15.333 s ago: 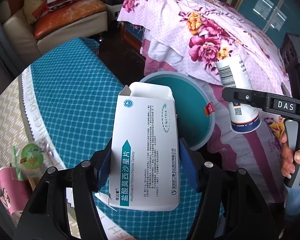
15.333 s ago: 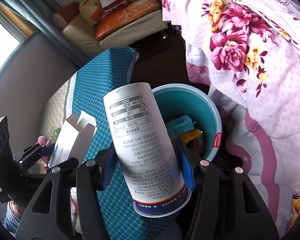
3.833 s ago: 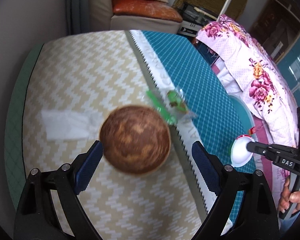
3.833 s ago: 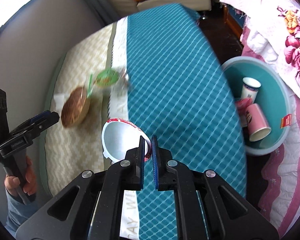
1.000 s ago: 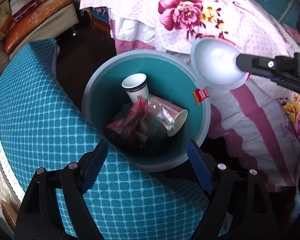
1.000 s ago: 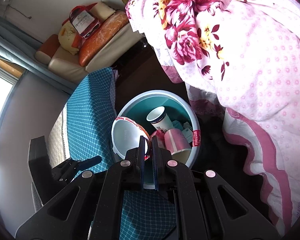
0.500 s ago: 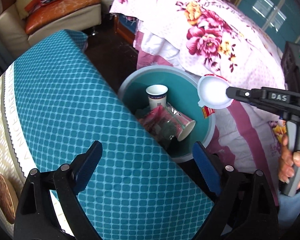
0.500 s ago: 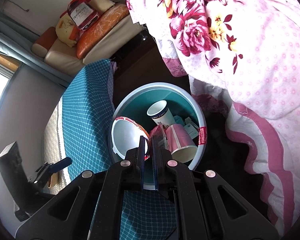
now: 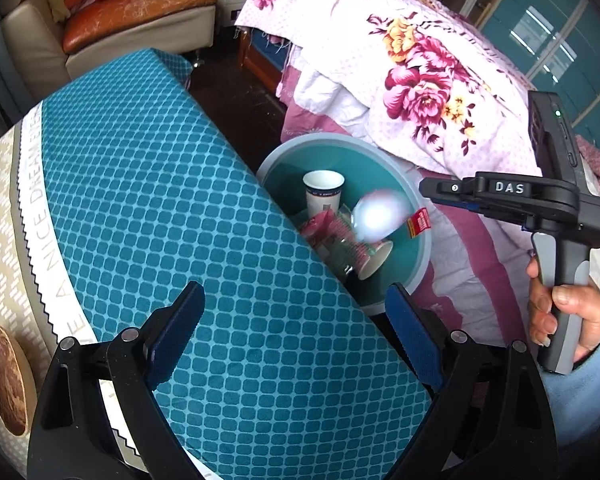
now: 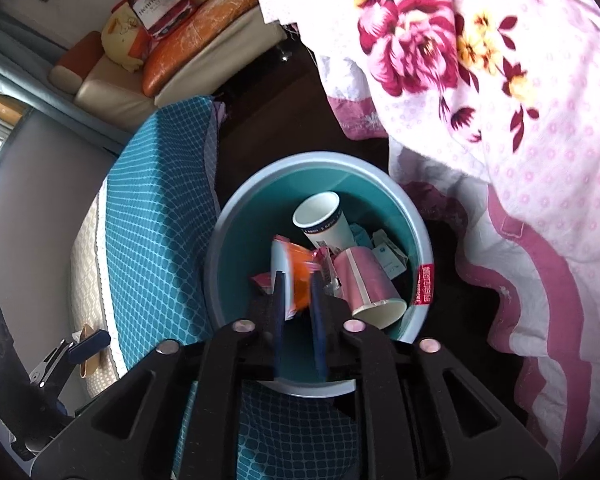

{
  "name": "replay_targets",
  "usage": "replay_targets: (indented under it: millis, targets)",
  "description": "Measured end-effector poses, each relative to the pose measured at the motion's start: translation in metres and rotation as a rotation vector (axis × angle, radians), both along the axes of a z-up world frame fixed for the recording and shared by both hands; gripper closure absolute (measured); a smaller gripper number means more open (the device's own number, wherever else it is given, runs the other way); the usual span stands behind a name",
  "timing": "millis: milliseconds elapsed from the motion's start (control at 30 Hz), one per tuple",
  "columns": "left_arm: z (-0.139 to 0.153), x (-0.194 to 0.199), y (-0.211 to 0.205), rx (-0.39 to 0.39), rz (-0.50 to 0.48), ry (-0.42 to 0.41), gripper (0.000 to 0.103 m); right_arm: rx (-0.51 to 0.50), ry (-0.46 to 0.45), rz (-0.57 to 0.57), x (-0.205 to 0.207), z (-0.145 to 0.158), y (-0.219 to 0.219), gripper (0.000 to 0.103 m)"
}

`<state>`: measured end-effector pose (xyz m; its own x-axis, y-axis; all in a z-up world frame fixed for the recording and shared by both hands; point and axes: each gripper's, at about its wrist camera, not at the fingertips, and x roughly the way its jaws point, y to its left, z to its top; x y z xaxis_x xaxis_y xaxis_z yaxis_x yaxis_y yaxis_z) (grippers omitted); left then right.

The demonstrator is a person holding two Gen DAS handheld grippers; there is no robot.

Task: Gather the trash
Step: 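Open the left tool over the bin while the right tool drops the lid, then move both open tools back to the wooden bowl and tissue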

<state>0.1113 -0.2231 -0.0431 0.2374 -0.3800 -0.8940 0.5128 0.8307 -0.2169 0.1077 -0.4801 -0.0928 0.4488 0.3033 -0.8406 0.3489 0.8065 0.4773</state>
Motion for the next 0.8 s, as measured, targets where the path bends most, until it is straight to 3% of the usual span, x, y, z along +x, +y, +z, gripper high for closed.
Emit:
replay_targets:
  millis: [67, 233, 500, 800]
  targets:
    - [-0.002, 0.000, 0.002, -0.004, 0.004, 0.007, 0.011, -0.014, 0.003, -0.006, -0.004, 0.000, -0.001, 0.066]
    - [-0.002, -0.003, 0.007, -0.010, 0.007, 0.006, 0.011, -0.025, -0.001, -0.022, -0.010, 0.003, -0.003, 0.064]
    - [0.004, -0.011, 0.020, -0.025, 0.022, -0.004, 0.011, -0.045, -0.016, -0.013, -0.014, 0.019, 0.005, 0.039]
    - [0.015, -0.024, 0.062, -0.056, 0.076, -0.025, 0.011, -0.081, -0.025, 0.040, -0.018, 0.045, 0.042, 0.030]
